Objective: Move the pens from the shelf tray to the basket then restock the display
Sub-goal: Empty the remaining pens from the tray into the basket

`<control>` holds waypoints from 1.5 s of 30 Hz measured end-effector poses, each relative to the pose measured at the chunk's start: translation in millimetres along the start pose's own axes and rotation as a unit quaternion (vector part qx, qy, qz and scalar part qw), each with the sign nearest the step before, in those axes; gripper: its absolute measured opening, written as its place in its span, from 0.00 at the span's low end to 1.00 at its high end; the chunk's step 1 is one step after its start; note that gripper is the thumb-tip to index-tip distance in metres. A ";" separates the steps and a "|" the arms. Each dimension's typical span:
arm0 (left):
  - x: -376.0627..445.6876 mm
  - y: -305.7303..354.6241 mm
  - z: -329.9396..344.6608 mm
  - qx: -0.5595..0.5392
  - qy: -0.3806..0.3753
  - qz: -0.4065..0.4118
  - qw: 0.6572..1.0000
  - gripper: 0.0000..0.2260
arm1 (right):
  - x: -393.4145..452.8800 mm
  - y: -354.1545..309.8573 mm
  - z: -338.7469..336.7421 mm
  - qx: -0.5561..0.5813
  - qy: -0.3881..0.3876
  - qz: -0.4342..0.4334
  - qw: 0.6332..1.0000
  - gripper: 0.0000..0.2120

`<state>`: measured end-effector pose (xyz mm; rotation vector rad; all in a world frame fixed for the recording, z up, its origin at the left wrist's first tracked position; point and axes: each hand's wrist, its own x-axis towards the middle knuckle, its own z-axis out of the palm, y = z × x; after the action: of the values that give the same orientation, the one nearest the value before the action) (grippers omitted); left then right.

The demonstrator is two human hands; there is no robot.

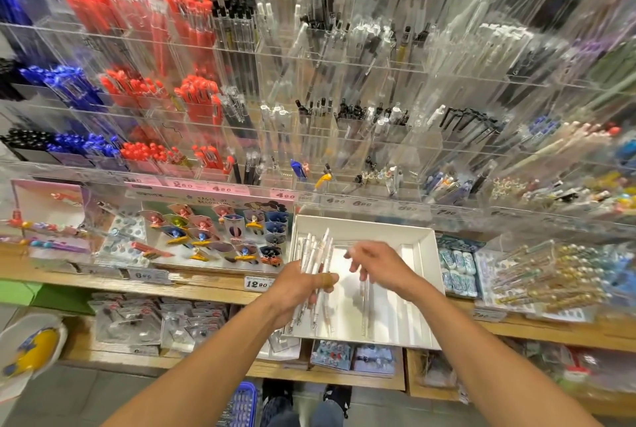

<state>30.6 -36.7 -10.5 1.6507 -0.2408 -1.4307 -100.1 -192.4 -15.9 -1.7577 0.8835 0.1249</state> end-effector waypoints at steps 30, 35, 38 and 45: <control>-5.7 -6.8 -7.5 -0.132 0.036 -0.021 0.990 0.17 | 15.7 19.0 -7.3 -0.295 -0.128 0.002 0.947 0.04; -5.4 -1.0 0.0 -0.176 0.030 -0.048 0.983 0.20 | -16.8 -1.8 18.7 0.167 -0.054 0.071 0.982 0.07; -1.8 -3.6 3.2 -0.190 0.024 -0.067 0.979 0.24 | -23.6 -12.1 38.0 0.221 -0.048 0.056 0.973 0.08; 1.0 -2.2 4.5 -0.157 -0.011 -0.069 0.985 0.15 | -27.7 -13.9 64.7 0.203 0.010 0.018 0.979 0.10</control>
<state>26.2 -38.3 -12.5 1.4145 0.0882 -1.5044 -89.8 -121.4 -16.2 -1.3644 0.8844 -0.0490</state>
